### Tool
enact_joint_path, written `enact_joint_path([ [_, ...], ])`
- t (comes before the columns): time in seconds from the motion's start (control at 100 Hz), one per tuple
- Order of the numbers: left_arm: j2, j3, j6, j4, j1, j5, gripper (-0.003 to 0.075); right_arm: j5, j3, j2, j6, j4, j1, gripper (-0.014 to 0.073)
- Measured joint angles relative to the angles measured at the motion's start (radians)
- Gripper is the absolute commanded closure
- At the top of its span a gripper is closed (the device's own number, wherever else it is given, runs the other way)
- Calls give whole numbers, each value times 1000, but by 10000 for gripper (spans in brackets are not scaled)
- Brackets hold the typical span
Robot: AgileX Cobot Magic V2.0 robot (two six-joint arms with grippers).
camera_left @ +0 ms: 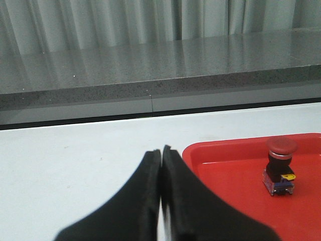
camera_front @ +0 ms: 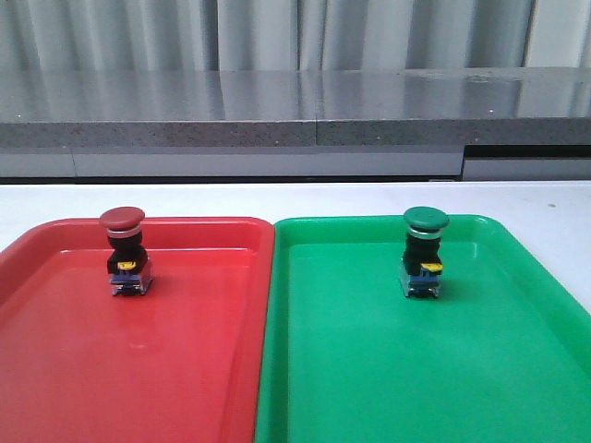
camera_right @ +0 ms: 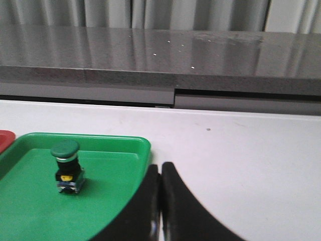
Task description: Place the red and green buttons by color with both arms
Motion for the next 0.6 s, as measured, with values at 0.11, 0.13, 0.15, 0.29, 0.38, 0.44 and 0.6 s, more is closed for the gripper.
enact_joint_path([
  [0.11, 0, 0, 0, 0, 0, 0, 739, -12, 39, -2, 20, -4, -19, 661],
  [0.13, 0, 0, 0, 0, 0, 0, 739, -18, 48, -2, 26, -7, -19, 661],
  [0.15, 0, 0, 0, 0, 0, 0, 739, -24, 56, -2, 28, -9, -19, 661],
  [0.29, 0, 0, 0, 0, 0, 0, 739, -71, 84, -2, 39, -31, -19, 661],
  [0.38, 0, 0, 0, 0, 0, 0, 739, -87, 86, -2, 39, -36, -19, 661],
  [0.44, 0, 0, 0, 0, 0, 0, 739, -89, 88, -2, 40, -36, -19, 661],
  [0.6, 0, 0, 0, 0, 0, 0, 739, -89, 88, -2, 41, -36, -19, 661],
])
